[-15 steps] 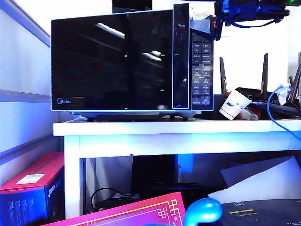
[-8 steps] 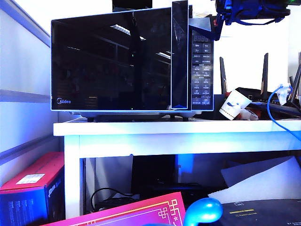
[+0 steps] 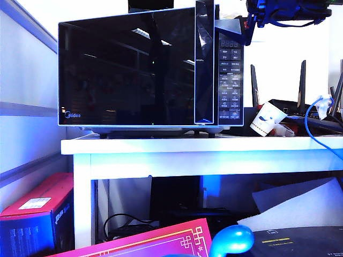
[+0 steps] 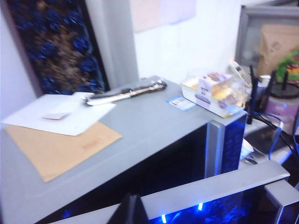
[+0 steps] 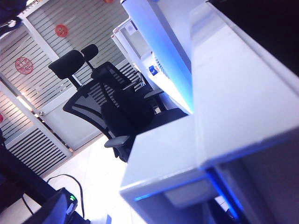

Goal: Open the microwave door, place the box of snacks from the top of the microwave inside, then close the microwave door.

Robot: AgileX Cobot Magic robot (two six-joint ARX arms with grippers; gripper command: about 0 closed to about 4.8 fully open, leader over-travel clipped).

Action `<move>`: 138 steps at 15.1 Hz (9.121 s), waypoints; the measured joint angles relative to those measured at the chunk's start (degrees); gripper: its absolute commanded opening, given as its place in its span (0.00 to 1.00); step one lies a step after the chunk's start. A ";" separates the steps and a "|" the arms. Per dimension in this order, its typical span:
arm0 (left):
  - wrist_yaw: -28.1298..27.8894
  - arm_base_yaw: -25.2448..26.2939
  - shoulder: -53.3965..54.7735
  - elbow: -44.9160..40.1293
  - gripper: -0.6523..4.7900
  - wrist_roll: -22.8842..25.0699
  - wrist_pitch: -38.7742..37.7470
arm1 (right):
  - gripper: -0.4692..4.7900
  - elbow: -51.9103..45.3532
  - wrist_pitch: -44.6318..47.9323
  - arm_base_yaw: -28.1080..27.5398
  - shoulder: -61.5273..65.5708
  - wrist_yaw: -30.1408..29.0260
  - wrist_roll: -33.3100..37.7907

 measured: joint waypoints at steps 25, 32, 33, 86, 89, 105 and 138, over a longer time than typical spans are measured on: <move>2.82 0.00 5.97 0.02 0.11 -1.16 7.82 | 0.71 0.02 -2.25 -2.01 -3.69 39.50 -18.38; 3.30 -0.02 5.97 0.00 0.11 -1.29 7.82 | 0.71 0.00 -8.39 3.26 -1.95 54.21 -28.46; 3.30 -0.02 5.97 0.00 0.11 -1.29 7.80 | 0.71 0.00 -8.41 3.32 -1.95 54.10 -28.46; 1.55 -0.02 3.34 0.02 0.11 1.44 -2.05 | 0.70 0.11 11.76 13.00 -7.72 58.31 -17.27; 1.57 0.00 3.80 0.00 0.11 1.55 -2.01 | 0.97 0.09 10.51 13.29 -7.85 78.66 -30.71; 1.86 -0.02 3.78 0.00 0.11 1.55 -3.15 | 1.00 24.37 -2.75 8.83 9.35 92.41 -40.96; 2.01 -0.02 3.78 0.00 0.11 2.82 -2.99 | 0.56 35.50 -17.31 8.85 12.39 91.36 -41.88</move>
